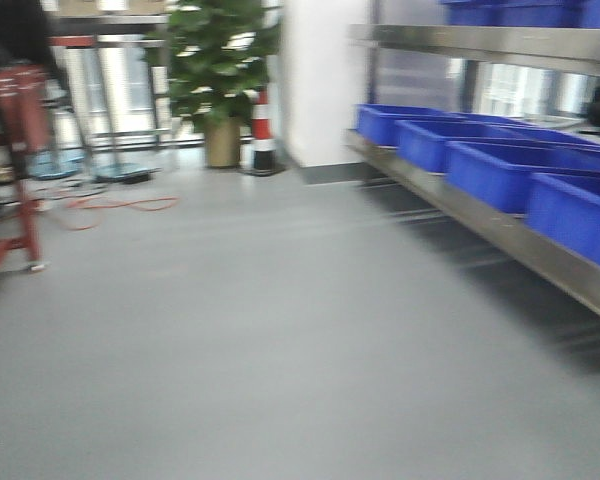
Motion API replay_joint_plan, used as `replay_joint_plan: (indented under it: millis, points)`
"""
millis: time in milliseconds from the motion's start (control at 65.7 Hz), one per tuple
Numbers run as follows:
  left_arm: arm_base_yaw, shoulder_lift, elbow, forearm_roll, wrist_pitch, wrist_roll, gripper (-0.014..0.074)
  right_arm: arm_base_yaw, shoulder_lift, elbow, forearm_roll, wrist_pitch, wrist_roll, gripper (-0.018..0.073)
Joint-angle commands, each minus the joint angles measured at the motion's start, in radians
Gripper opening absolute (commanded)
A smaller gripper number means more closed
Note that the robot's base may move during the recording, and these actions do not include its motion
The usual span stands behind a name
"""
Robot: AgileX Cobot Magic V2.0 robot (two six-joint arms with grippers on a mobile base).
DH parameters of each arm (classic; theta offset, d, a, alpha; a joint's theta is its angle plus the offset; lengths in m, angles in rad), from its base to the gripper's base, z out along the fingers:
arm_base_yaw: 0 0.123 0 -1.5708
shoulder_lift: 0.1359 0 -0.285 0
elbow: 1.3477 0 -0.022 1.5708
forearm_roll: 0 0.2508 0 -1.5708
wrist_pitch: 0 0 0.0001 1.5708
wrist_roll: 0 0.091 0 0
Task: Place valve from conveyor to right shelf box
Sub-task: 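Hold both valves while driving the base to the blue-bin shelf, then extend both grippers with valves over a blue bin on the shelf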
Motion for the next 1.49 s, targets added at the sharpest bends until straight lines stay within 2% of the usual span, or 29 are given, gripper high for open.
replay_joint_plan:
  millis: [0, 1477]
  points:
    - [-0.006, -0.011, -0.010, -0.011, -0.057, -0.004, -0.0111, -0.001, -0.016, -0.019, -0.003, -0.065, 0.000, -0.0162]
    - [-0.006, -0.011, -0.010, -0.011, -0.057, -0.004, -0.0111, -0.001, -0.016, -0.019, -0.003, -0.069, 0.000, -0.0162]
